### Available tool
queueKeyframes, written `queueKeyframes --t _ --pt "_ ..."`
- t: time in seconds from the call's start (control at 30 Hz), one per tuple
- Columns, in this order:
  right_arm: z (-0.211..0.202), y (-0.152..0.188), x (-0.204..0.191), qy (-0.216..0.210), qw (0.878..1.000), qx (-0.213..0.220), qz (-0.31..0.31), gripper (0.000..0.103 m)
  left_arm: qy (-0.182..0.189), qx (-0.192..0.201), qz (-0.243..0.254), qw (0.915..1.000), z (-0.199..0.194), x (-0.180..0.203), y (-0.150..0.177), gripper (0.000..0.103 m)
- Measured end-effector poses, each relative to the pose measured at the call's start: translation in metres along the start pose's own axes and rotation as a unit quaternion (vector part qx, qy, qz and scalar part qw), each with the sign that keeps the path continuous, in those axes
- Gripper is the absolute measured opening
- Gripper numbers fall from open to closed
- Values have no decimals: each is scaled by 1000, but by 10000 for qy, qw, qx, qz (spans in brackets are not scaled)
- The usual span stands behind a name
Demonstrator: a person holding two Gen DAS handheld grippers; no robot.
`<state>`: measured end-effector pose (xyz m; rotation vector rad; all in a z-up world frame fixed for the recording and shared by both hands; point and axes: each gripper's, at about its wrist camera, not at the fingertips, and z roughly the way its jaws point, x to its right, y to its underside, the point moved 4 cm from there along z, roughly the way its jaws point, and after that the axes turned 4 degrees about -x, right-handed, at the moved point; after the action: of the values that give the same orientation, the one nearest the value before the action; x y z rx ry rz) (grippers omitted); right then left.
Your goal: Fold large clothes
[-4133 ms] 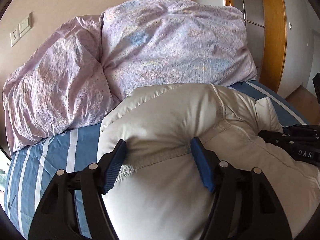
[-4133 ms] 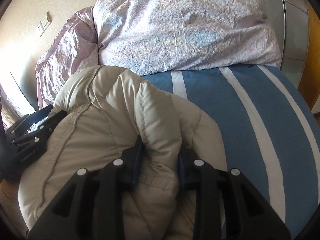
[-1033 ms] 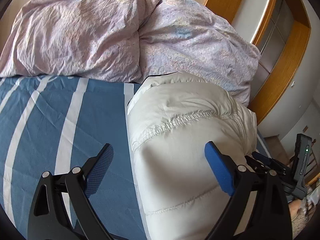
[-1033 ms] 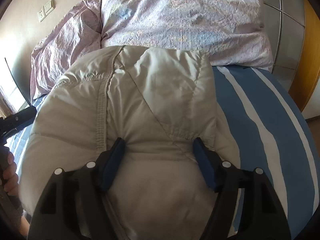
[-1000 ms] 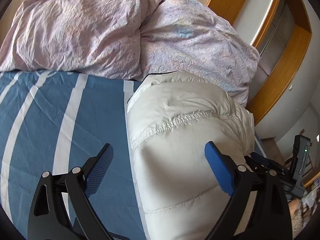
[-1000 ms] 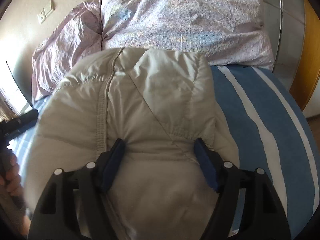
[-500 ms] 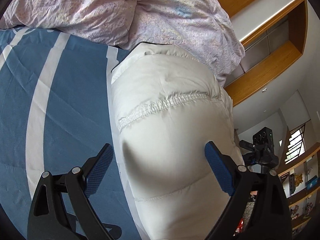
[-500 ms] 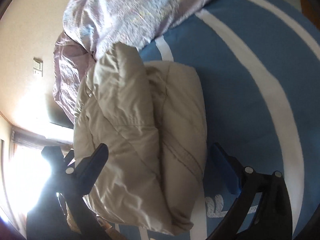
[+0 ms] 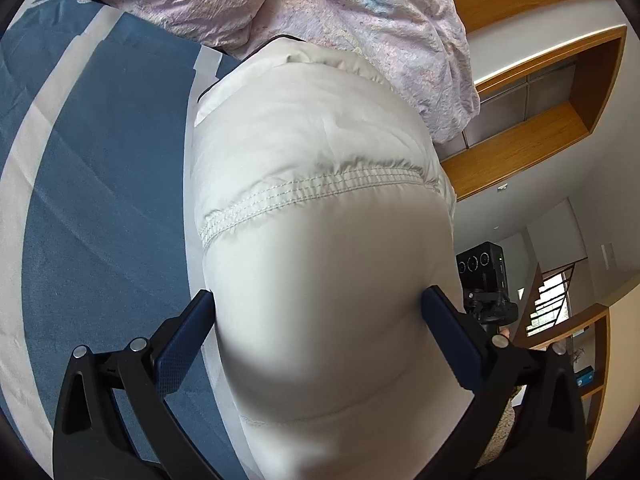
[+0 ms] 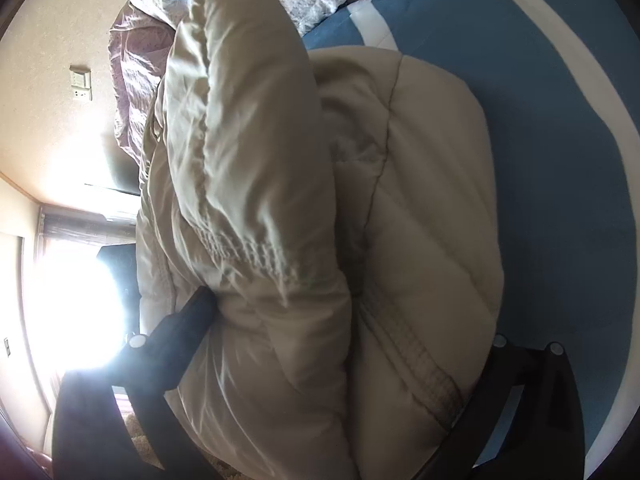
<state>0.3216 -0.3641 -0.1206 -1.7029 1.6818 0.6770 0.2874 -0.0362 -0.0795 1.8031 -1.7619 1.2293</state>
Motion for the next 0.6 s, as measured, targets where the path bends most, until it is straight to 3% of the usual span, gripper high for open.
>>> queueKeyframes --t 0.27,0.47,0.6 --pt "15 12 -23 -436 9962 172 -735 100 -55 151 275 9995 1 16 8 102" --pt "22 17 -36 -844 9909 233 -1019 85 -9 180 396 9991 -7 22 11 100" --pt "29 8 -57 -896 9890 235 -1155 79 3 354 424 9985 -21 24 7 99"
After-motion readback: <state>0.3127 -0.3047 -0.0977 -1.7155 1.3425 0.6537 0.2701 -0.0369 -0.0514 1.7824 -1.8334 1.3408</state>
